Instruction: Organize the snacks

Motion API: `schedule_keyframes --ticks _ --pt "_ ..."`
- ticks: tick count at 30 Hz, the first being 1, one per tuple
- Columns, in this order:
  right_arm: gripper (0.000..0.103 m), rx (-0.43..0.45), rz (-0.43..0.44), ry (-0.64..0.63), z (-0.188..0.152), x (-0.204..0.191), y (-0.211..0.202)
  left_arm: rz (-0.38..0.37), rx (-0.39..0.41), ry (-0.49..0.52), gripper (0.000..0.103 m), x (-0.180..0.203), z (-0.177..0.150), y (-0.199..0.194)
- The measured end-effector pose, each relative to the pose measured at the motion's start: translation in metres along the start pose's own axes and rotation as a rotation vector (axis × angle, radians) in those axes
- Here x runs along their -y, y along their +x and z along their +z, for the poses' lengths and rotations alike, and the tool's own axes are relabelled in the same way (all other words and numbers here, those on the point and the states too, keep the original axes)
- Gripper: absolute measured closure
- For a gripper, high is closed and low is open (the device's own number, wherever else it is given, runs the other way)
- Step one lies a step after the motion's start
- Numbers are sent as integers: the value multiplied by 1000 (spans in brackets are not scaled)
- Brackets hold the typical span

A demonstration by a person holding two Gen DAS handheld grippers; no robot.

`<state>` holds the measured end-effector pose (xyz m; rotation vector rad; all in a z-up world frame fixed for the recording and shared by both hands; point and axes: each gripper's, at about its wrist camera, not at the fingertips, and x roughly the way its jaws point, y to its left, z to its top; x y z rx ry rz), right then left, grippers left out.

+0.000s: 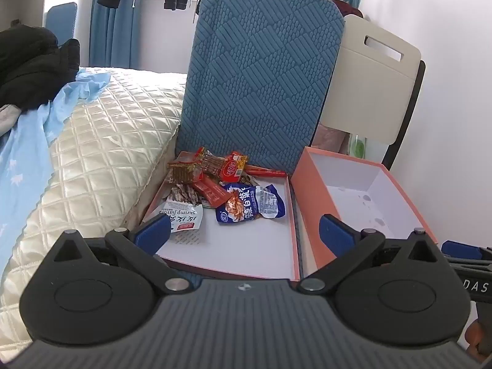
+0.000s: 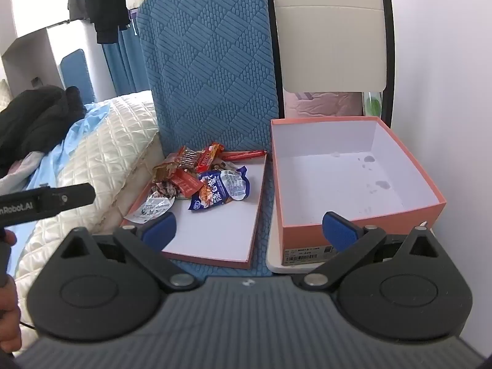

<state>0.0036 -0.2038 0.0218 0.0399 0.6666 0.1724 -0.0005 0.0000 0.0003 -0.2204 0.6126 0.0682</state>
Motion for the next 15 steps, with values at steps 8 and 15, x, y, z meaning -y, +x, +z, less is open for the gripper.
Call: schedule_keyframes --ticks 8,15 --pt "0 -3 3 0 0 0 -1 -2 1 1 0 -1 2 0" --pt "0 -8 -4 -3 0 0 2 -4 -3 2 0 0 2 1"
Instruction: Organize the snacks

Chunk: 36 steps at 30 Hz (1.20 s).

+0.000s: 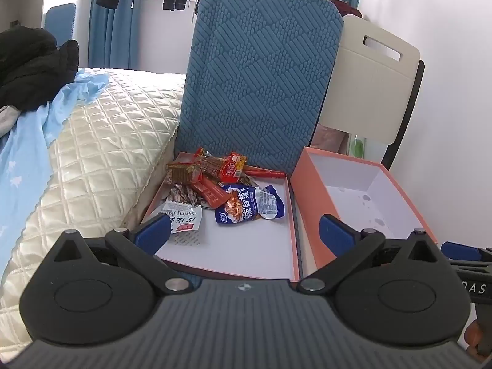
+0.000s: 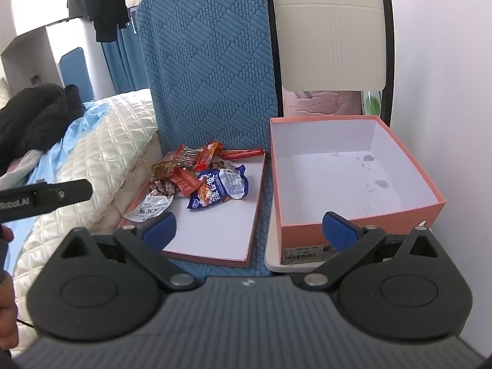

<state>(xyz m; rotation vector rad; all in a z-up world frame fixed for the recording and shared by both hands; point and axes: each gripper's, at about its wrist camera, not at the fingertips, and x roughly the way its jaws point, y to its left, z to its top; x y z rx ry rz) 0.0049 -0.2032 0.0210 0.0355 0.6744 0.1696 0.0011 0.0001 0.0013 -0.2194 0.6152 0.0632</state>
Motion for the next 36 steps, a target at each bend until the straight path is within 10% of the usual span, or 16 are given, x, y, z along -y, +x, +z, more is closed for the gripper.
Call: schedule_keyframes --ticks 36 --pt "0 -13 -11 1 -4 1 0 -4 -9 -10 0 0 -4 6"
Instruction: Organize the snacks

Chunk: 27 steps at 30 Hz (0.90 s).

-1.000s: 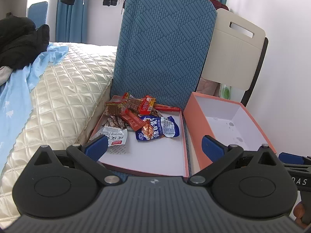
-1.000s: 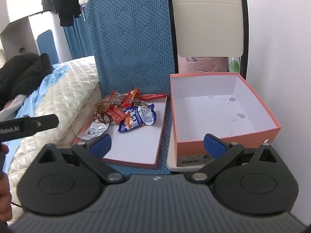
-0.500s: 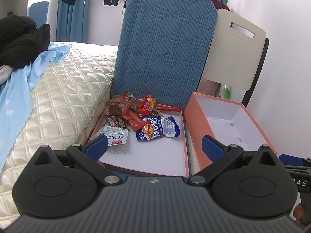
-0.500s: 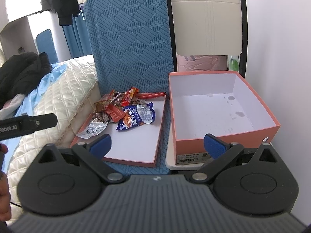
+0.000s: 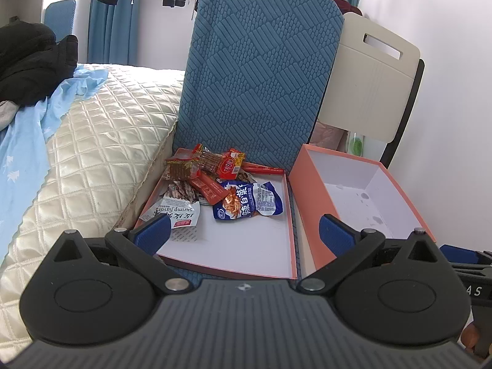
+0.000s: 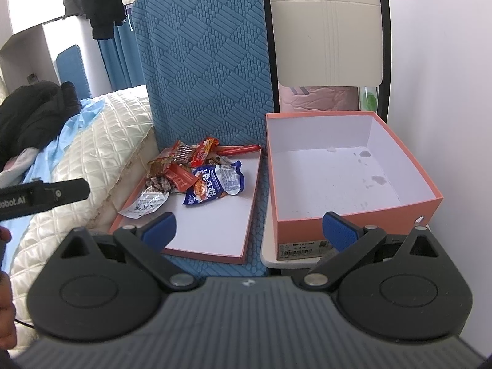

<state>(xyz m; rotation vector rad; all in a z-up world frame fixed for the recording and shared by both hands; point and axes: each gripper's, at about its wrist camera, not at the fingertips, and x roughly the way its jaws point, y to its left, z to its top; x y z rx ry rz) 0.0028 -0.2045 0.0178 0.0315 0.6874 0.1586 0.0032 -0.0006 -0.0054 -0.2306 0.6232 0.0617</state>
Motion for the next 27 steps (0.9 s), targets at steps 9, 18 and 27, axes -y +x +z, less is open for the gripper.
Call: schedule_keyframes --ticks 9,18,27 --pt "0 -2 0 0 1 0 1 0 1 -1 0 0 0 -1" --pt "0 -12 1 2 -2 1 2 0 -1 1 0 0 -1 -2" --pt "0 -18 2 2 -1 1 2 0 -4 0 0 0 -2 -1"
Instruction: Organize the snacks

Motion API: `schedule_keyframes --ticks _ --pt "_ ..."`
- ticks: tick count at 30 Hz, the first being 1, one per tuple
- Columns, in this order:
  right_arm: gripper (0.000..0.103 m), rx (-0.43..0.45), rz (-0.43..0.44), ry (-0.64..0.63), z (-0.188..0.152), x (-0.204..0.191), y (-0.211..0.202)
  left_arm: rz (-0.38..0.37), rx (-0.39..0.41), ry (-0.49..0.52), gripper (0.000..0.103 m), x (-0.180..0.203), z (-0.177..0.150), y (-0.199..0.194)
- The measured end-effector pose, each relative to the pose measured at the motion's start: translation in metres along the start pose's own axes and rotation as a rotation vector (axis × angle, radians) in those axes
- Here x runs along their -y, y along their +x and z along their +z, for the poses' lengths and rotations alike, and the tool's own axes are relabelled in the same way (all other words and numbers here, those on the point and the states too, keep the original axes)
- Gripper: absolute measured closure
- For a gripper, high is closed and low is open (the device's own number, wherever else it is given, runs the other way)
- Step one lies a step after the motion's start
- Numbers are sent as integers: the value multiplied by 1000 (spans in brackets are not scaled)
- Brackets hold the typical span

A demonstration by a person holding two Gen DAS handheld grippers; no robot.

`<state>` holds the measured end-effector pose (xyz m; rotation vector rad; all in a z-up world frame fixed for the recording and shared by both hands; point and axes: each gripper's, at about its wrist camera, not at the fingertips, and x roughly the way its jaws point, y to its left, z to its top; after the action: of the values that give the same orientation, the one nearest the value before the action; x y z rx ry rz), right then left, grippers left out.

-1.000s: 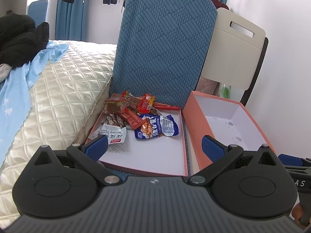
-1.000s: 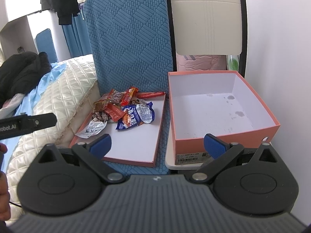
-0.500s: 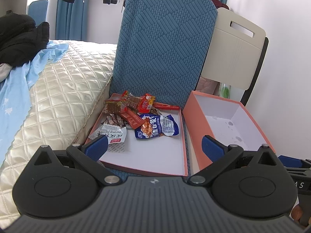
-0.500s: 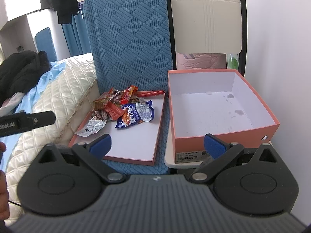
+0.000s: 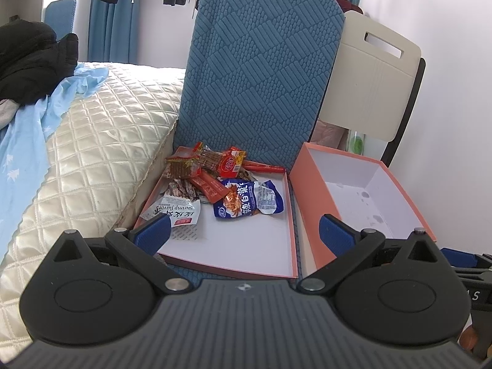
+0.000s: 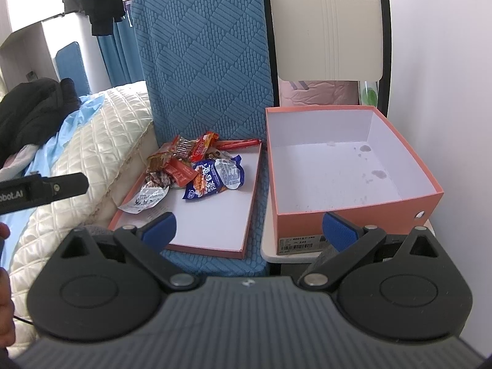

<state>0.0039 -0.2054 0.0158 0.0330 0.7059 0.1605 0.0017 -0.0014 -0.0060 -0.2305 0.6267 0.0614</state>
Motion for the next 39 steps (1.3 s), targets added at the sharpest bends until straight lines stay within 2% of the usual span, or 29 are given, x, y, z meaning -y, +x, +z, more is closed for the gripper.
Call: schedule_keyframes --ticks 18,39 --pt "0 -16 3 0 -2 1 4 12 -19 -1 0 -4 -1 8" --pt "0 -53 12 -32 -9 -6 41 54 -56 -5 0 -19 -3 41"
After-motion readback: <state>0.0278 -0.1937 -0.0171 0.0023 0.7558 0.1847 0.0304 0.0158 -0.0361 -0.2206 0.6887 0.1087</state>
